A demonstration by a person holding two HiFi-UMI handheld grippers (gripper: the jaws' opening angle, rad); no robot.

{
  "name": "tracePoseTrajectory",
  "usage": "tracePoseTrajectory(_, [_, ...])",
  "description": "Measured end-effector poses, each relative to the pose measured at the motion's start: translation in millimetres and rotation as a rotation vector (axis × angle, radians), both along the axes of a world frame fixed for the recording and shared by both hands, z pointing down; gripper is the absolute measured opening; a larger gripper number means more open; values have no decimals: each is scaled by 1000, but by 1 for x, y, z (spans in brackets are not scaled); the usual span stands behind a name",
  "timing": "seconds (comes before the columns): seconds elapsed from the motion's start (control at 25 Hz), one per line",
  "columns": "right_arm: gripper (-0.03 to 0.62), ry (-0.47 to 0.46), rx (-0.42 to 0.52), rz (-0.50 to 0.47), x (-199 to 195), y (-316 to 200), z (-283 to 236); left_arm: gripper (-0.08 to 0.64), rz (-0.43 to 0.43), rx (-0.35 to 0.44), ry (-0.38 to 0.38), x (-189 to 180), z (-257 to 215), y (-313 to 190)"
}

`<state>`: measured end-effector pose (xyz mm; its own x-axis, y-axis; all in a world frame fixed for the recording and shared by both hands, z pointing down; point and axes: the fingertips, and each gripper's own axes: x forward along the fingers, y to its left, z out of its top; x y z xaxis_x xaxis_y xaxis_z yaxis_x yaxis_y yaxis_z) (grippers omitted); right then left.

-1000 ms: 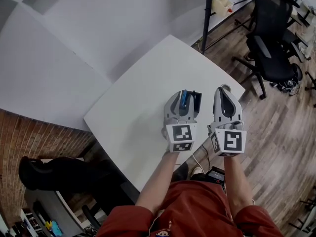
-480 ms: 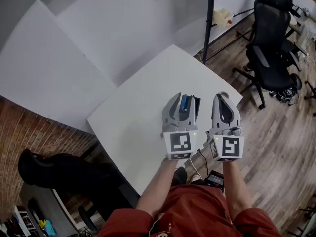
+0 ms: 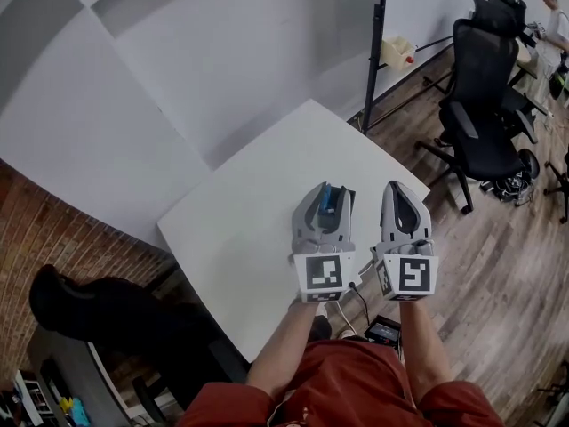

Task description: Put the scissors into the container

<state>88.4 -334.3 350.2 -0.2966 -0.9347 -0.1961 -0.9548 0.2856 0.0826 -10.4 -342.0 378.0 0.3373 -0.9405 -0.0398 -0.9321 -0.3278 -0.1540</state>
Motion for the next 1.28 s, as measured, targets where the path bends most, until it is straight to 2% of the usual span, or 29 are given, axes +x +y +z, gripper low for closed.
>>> tracePoseTrajectory(0.36, [8, 0, 8, -14, 3, -1, -2, 127, -4, 19, 7, 4, -8, 1])
tracePoseTrajectory(0.48, [8, 3, 0, -18, 2, 0, 0, 105, -9, 29, -5, 3, -10, 2])
tracePoseTrajectory(1.28, [8, 24, -3, -54, -10, 12, 0, 18, -29, 101, 33, 3, -24, 17])
